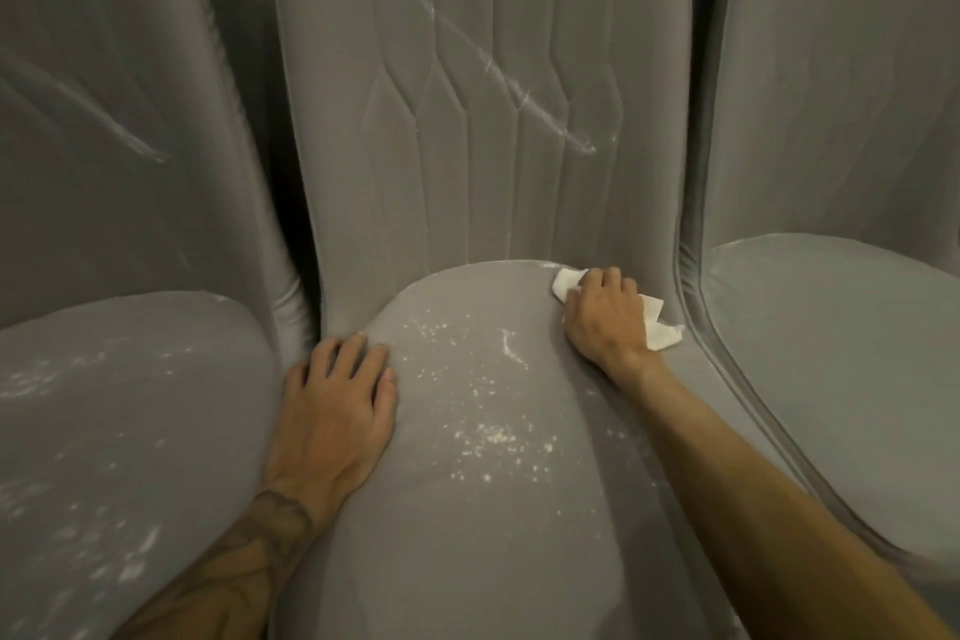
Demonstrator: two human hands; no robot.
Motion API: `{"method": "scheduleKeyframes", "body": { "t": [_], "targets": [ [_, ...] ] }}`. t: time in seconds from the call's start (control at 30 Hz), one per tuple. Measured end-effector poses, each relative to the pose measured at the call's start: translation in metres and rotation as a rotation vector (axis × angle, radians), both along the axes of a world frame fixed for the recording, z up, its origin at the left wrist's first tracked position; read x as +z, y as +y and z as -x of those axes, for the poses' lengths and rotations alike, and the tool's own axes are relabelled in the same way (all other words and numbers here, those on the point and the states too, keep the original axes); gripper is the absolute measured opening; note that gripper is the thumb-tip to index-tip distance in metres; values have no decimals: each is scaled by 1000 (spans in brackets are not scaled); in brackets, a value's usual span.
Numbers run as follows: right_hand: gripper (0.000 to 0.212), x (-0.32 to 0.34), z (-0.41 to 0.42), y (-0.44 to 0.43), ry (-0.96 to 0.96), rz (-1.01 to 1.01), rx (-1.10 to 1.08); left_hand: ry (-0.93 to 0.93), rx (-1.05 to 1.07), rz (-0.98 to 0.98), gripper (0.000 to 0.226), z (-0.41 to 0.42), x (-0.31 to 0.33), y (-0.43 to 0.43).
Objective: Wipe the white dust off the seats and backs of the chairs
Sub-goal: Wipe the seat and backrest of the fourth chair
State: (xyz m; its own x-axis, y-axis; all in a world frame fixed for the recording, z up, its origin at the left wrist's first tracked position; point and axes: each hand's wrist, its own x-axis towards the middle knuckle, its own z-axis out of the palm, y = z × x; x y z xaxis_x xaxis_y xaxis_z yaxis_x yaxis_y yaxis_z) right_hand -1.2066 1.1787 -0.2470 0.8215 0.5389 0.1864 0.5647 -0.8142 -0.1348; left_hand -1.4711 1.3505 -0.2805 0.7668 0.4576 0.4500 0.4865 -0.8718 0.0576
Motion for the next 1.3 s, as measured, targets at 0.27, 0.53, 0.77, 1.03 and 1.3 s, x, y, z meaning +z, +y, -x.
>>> {"method": "scheduleKeyframes", "body": {
  "t": [0.27, 0.53, 0.77, 1.03, 1.3],
  "targets": [
    [26, -8, 9, -14, 39, -89, 254, 63, 29, 23, 36, 4, 6, -2],
    [31, -13, 28, 31, -10, -9, 173, 32, 21, 21, 37, 3, 3, 0],
    [32, -3, 3, 12, 35, -65, 25, 55, 20, 41, 42, 1, 3, 1],
    [27, -14, 59, 8, 78, -119, 389, 45, 24, 7, 38, 0, -3, 3],
    [32, -3, 10, -14, 17, -25, 10, -24, 26, -44, 37, 0, 0, -2]
  ]
}}
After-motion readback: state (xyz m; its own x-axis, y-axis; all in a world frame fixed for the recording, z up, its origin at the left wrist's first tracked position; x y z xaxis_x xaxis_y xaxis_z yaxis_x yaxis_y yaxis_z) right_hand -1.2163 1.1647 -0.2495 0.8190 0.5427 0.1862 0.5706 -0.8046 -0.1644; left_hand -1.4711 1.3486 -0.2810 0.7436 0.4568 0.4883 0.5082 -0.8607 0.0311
